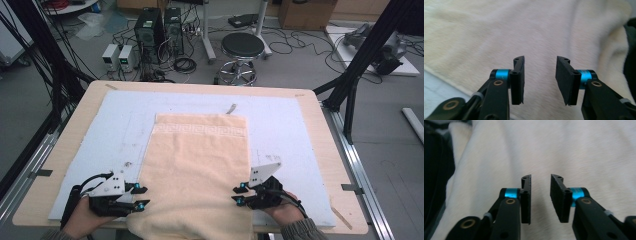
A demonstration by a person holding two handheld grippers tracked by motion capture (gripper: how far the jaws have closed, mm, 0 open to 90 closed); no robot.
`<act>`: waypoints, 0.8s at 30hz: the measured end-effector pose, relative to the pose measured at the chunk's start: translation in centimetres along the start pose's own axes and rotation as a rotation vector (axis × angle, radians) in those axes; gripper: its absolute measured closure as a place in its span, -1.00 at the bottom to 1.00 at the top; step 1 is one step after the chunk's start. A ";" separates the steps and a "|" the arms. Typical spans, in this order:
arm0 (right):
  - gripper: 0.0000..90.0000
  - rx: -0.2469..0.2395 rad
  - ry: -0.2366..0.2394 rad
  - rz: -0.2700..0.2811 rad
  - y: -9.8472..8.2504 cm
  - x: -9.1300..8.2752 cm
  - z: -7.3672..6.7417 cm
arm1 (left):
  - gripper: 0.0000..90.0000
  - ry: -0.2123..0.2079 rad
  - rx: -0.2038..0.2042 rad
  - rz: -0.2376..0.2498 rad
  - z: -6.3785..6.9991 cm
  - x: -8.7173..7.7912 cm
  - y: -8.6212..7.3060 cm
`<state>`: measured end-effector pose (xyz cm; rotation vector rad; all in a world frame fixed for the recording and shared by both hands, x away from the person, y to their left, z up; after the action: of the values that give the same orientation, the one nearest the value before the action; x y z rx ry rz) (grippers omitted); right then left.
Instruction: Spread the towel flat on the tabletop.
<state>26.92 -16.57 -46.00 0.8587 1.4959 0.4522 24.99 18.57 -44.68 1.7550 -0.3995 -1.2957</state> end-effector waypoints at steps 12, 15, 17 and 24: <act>-0.14 0.132 -0.158 0.122 1.9 -1.6 6.5 | -0.16 0.147 -0.091 0.041 -5.3 2.1 2.7; -0.24 0.151 -0.188 0.132 2.2 -1.7 7.6 | -0.21 0.171 -0.114 0.053 -6.4 2.5 3.5; -0.31 0.146 -0.204 0.128 2.3 -1.7 8.1 | -0.24 0.181 -0.123 0.050 -6.9 2.6 3.8; -0.38 0.140 -0.234 0.134 4.2 -1.7 10.1 | -0.27 0.219 -0.148 0.075 -9.0 2.7 5.0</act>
<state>37.55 -17.28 -43.11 1.0890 1.2704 0.3347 35.18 18.07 -41.76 1.7186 -0.2362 -1.0404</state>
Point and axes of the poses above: each handheld gripper's, and its own axes: x roughly forward along the jaws, y roughly out of its top, z roughly to its right, the point moved 6 cm from there along x, roughly forward along the jaws, and after that the axes turned 5 degrees about y, right-handed, at the moved point
